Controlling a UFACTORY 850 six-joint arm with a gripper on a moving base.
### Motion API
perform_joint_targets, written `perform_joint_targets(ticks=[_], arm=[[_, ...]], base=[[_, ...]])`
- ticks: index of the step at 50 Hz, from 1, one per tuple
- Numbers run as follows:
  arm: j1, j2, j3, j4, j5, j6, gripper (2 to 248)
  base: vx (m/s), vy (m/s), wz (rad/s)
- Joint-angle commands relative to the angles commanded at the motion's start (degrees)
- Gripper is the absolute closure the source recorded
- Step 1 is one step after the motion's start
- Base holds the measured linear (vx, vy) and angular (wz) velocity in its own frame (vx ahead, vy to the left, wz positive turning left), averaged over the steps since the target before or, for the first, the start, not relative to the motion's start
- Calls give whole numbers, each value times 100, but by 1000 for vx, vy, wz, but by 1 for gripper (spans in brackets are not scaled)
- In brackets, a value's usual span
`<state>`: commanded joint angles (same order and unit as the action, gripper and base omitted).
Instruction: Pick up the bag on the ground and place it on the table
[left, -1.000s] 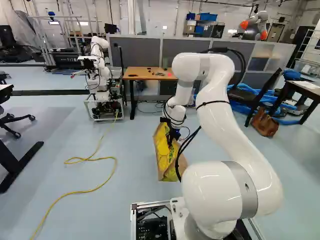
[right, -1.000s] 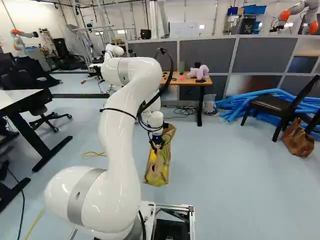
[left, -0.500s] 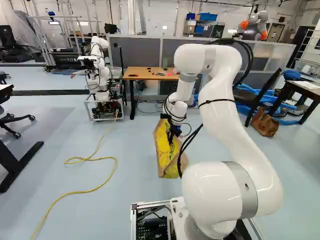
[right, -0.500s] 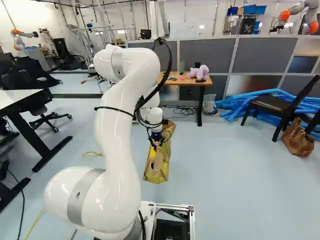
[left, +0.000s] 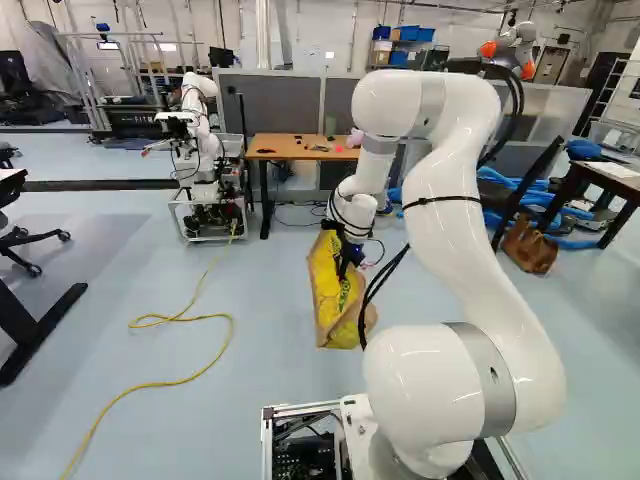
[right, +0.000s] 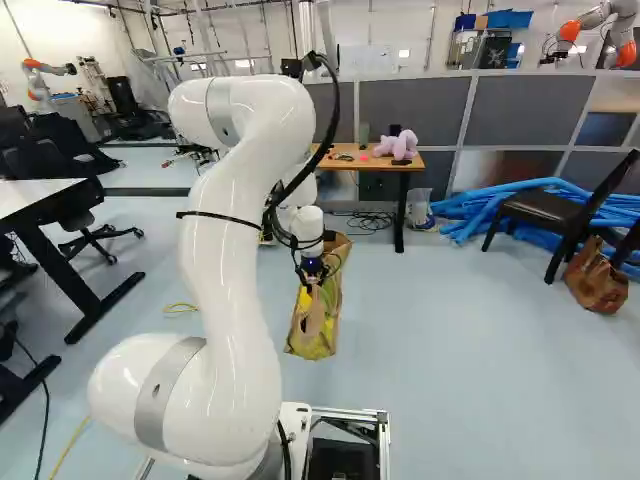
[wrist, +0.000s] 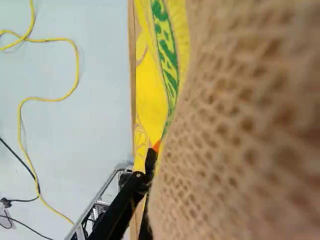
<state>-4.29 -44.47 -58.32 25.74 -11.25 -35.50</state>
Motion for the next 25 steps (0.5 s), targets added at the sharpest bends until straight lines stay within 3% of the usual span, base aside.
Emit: perform_joint_targets(ticks=[25], arm=[[15,464,110,0,-1,0,228]], base=[[0,0,0]])
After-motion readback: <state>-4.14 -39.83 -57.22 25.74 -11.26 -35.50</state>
